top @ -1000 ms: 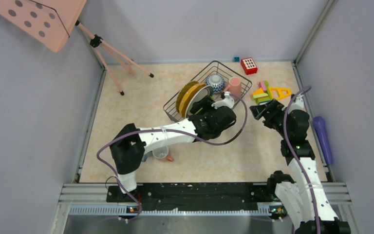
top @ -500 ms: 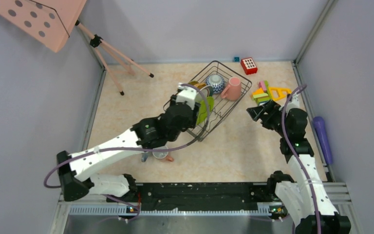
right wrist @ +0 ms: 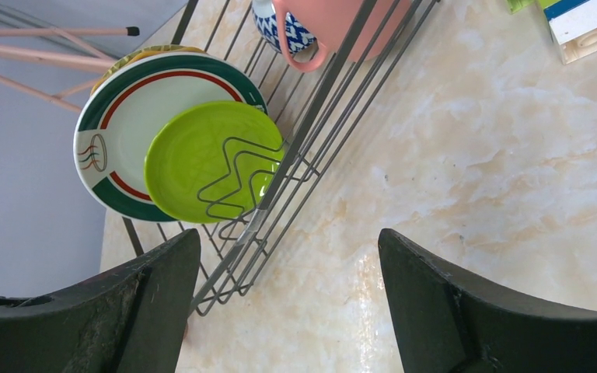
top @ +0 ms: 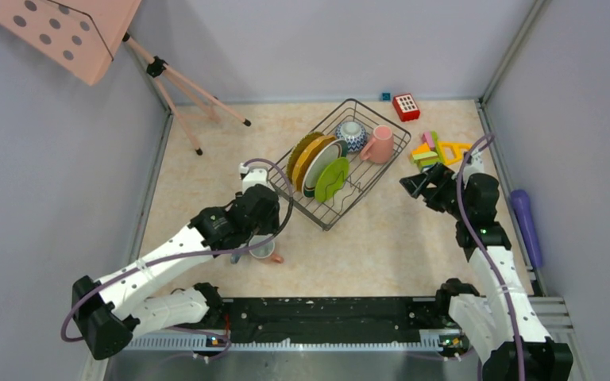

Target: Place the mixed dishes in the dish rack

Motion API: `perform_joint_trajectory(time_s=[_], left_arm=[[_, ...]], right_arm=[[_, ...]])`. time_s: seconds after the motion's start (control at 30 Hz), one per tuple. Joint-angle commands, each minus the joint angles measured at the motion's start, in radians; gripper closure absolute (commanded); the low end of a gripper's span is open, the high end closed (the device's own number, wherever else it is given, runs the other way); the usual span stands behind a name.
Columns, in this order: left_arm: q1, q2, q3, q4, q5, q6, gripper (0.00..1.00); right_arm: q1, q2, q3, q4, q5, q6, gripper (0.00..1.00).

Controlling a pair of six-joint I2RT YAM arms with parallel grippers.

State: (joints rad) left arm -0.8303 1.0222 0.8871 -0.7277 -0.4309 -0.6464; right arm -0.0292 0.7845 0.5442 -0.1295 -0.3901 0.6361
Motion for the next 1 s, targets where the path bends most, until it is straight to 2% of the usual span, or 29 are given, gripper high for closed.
perform_joint_trajectory(time_s=[0.0,0.2,0.4,0.53,0.77,0.8,0.87,0.93,0.97], left_arm=[[0.017,-0.019,-0.046,-0.063,-0.007,-0.085,0.42],[0.018,-0.022,-0.119,0.006,0.154,-0.051,0.59],[0.019,0.013,-0.111,-0.019,0.218,-0.045,0.53],[0.019,0.017,-0.130,0.010,0.253,-0.033,0.53],[0.019,0.120,-0.116,-0.016,0.273,-0.031,0.59],[0.019,0.136,-0.107,-0.021,0.276,-0.032,0.63],[0.017,0.153,-0.095,-0.019,0.285,-0.024,0.79],[0.017,0.147,-0.079,-0.019,0.281,-0.016,1.00],[0.017,0.138,-0.068,-0.023,0.275,-0.011,1.00]], right_arm=[[-0.004,-0.001,0.050,0.016,-0.015,-0.012,0.17],[-0.003,0.001,0.040,0.024,-0.015,-0.009,0.17],[-0.004,-0.003,0.035,0.022,-0.014,-0.006,0.17],[-0.005,-0.008,0.030,0.022,-0.011,-0.006,0.17],[-0.004,-0.010,0.028,0.024,-0.015,-0.003,0.17],[-0.004,-0.009,0.029,0.023,-0.019,-0.002,0.17],[-0.004,-0.005,0.035,0.027,-0.042,-0.005,0.17],[-0.004,0.009,0.046,0.036,-0.100,-0.009,0.18],[-0.005,0.017,0.054,0.041,-0.136,-0.010,0.18]])
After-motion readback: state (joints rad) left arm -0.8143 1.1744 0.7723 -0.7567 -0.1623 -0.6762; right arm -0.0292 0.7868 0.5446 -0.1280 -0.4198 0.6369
